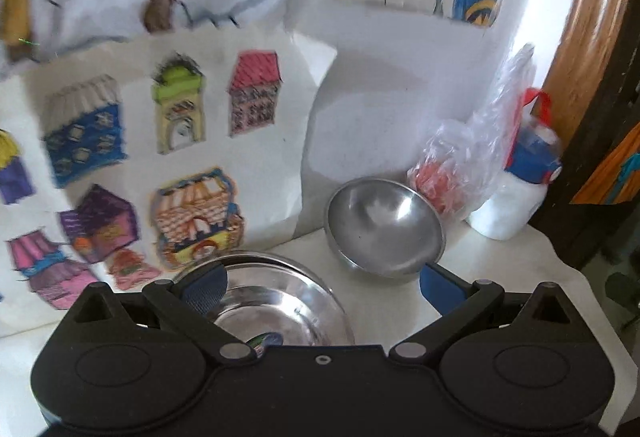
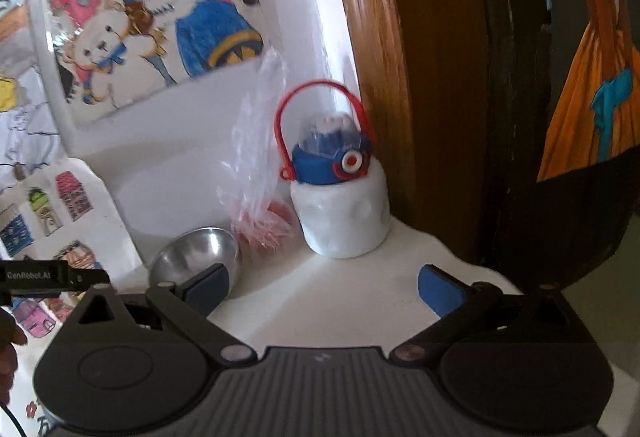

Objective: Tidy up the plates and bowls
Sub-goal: 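Move both grippers to the rim of the small steel bowl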

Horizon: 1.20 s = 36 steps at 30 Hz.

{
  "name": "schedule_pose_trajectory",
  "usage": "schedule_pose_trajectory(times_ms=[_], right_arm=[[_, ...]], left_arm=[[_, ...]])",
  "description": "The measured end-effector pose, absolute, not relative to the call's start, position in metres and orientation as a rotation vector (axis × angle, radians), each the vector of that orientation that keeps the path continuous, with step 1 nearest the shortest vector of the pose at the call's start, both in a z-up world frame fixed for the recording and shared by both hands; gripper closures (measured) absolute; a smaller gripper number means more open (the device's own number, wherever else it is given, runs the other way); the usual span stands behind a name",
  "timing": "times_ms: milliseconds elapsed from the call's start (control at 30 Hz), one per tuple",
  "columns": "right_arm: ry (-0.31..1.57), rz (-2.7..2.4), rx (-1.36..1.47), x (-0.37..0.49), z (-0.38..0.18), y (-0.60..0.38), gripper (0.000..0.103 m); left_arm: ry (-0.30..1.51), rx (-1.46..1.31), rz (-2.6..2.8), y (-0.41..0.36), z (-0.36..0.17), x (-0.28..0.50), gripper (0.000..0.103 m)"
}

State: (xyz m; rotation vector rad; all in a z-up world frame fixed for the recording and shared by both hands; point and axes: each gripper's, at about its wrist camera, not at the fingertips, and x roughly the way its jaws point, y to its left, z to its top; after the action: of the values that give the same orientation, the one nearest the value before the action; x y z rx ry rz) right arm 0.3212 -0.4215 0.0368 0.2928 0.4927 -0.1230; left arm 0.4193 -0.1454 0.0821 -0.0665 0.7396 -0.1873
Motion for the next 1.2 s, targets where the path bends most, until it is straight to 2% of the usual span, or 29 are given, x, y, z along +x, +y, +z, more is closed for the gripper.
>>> schedule_pose_trajectory(times_ms=[400,900,1067,1200], right_arm=[[0.549,-0.091,0.292,0.39,0.001,-0.392,0.0],[0.536,-0.066,0.282,0.433,-0.026,-0.37,0.001],[0.54,-0.047,0.301,0.441,-0.031,-0.368,0.006],[0.551,-0.03,0.314,0.444,-0.032,-0.365,0.015]], left_arm=[[0.799,-0.149,-0.175,-0.15,0.038,0.476,0.001],[0.79,-0.14,-0.168,-0.159,0.021,0.501,0.001],[0.796,-0.145,-0.167,-0.164,0.012,0.511,0.002],[0.811,-0.161,-0.179,-0.164,0.006,0.515,0.006]])
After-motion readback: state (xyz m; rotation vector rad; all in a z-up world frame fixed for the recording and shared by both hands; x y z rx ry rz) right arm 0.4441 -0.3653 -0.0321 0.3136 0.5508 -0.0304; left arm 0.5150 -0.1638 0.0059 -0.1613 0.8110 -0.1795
